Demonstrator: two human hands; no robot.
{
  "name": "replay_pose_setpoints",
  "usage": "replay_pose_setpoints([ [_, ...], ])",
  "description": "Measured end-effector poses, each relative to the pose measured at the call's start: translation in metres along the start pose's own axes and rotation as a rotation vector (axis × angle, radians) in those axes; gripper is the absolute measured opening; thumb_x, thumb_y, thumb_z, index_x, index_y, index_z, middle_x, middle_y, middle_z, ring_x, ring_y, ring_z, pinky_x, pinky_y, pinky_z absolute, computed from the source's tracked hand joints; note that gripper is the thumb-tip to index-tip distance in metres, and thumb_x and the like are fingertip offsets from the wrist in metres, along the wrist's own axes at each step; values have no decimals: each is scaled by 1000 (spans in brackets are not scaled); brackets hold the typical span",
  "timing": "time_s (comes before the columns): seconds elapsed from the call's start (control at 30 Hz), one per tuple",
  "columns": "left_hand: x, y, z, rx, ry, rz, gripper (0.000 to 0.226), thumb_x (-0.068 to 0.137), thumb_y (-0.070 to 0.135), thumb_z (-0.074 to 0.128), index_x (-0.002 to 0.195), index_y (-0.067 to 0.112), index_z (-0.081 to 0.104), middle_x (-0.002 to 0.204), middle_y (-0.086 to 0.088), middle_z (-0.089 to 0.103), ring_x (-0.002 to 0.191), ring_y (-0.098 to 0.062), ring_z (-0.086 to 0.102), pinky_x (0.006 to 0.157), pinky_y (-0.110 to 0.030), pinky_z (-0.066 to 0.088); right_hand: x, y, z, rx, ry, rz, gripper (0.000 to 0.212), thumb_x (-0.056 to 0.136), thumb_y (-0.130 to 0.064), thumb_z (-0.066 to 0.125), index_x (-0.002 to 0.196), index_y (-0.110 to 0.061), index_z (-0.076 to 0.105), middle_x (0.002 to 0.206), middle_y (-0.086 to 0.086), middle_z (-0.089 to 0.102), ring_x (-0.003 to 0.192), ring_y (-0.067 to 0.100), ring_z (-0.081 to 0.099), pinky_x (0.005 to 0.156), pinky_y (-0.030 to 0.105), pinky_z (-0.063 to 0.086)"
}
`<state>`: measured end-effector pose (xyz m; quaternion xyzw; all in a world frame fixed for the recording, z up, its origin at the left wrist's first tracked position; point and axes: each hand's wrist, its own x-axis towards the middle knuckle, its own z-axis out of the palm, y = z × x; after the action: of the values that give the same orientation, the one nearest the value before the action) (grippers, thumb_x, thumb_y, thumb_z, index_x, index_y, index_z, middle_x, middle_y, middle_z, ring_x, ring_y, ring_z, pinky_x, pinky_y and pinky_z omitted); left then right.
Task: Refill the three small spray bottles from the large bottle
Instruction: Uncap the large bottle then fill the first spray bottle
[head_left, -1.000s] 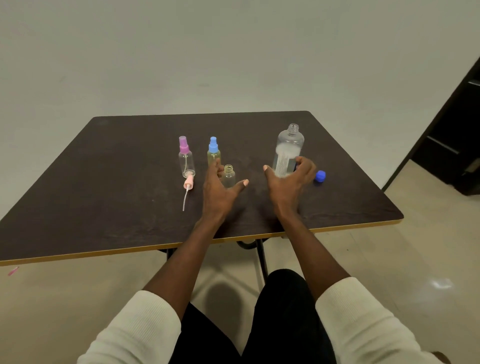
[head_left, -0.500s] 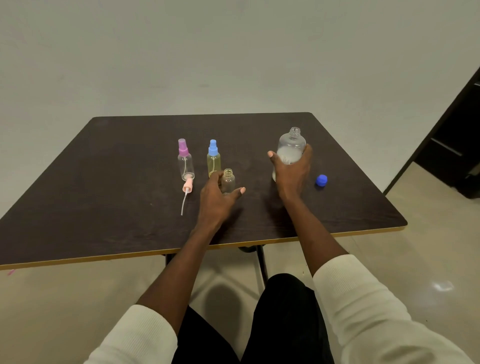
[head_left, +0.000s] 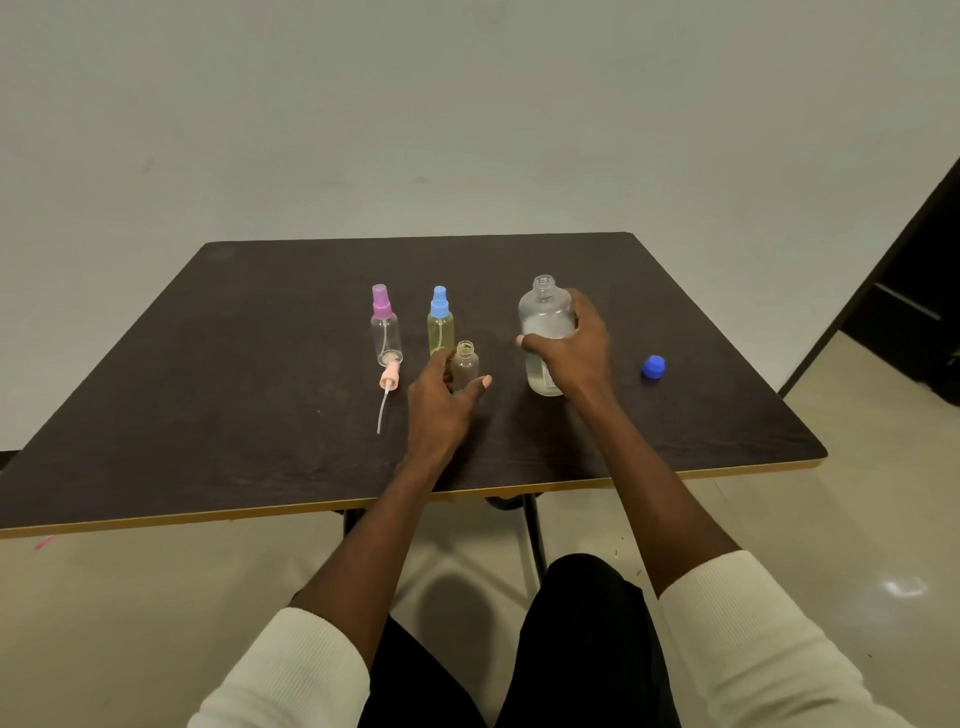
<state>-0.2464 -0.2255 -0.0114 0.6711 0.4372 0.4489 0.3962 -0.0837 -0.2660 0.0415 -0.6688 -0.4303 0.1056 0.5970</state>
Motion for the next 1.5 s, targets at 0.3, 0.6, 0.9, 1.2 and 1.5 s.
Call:
replay_pose_setpoints([
  [0.3,-3,3,-2,9,57,29,39,84,17,78,120,16,62,104,9,65,92,-1,60,79,-12,44,-13,-17,3,-281,-300,-119,78,68,-17,82,138,-16,46,132,3,51,107,10,46,87,24,44],
  [0.6,-3,1,-3,-37,90,18,36,84,15,77,117,16,61,102,6,68,94,-8,65,83,-21,52,-10,-17,8,-434,-349,-205,71,65,-22,82,129,-18,50,124,3,55,106,19,53,89,36,49],
  [0.9,-2,-1,-3,-55,81,25,34,84,13,76,114,22,62,97,15,66,91,6,62,79,-10,47,-8,-20,12,-556,-396,-262,74,64,-21,79,132,-14,49,125,6,56,108,26,55,90,39,47],
  [1.2,1,-7,-2,-86,65,13,34,85,14,75,116,20,63,104,8,72,97,-5,67,87,-28,55,-8,-23,15,-575,-432,-281,75,66,-21,79,134,-12,48,130,8,54,113,28,54,96,44,45],
  [1.5,1,-9,-2,-125,44,10,36,85,12,74,115,29,62,107,10,72,102,-5,67,93,-37,56,-5,-24,15,-620,-433,-316,74,65,-19,80,132,-13,49,132,7,54,114,28,54,99,44,43],
])
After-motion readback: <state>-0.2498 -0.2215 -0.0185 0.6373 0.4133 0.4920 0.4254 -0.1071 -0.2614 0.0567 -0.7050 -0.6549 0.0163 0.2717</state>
